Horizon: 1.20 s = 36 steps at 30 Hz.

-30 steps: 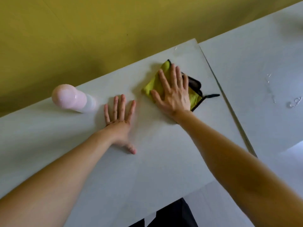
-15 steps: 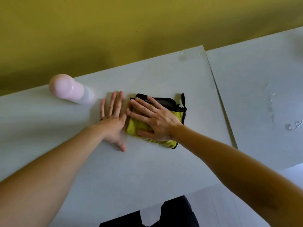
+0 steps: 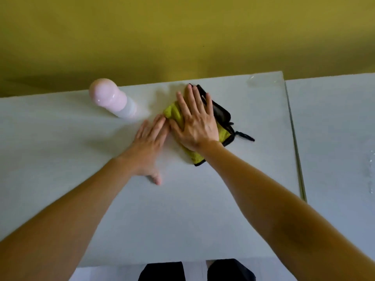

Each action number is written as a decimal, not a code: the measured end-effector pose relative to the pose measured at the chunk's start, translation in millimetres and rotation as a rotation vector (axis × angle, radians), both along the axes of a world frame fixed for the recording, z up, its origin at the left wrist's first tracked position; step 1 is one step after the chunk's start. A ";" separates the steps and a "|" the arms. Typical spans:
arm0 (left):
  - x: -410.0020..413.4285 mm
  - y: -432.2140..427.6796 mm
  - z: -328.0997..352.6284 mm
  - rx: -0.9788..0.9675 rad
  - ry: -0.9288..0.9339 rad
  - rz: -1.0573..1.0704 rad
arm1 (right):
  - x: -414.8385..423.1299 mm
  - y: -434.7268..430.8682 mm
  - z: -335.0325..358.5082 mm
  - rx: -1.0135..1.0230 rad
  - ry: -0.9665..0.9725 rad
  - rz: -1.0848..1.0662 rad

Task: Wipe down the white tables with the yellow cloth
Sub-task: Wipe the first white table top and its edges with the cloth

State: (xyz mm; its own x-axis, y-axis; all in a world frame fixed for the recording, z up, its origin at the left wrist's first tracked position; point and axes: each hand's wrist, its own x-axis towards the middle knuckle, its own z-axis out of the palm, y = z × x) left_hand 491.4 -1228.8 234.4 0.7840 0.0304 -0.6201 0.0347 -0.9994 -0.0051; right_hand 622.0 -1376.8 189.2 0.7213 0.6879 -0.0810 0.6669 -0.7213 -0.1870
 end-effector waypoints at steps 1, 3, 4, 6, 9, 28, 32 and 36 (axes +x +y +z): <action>-13.0 2.4 -0.4 -0.024 -0.085 0.052 | 3.3 1.4 -0.4 0.007 -0.007 0.046; -42.5 8.4 -2.2 -0.015 -0.203 0.202 | 14.7 -28.9 -1.8 0.002 -0.028 0.049; -54.3 12.3 -3.4 0.013 -0.209 0.292 | 22.5 -53.8 -3.0 -0.014 -0.039 -0.005; -66.0 19.8 -6.1 0.026 -0.124 0.456 | 33.8 -104.5 -1.6 -0.049 -0.039 -0.184; -70.4 24.1 -15.2 0.037 -0.071 0.540 | 26.1 -131.2 -2.8 -0.101 -0.017 -0.464; -64.8 22.2 -19.0 0.037 -0.084 0.482 | 37.1 -19.0 2.1 -0.071 -0.043 -0.508; -62.7 18.8 -20.3 0.044 -0.077 0.488 | 11.2 95.1 -0.5 -0.034 -0.045 -0.168; -61.0 16.0 -16.2 0.037 -0.081 0.489 | 24.3 80.4 1.4 0.010 -0.009 0.028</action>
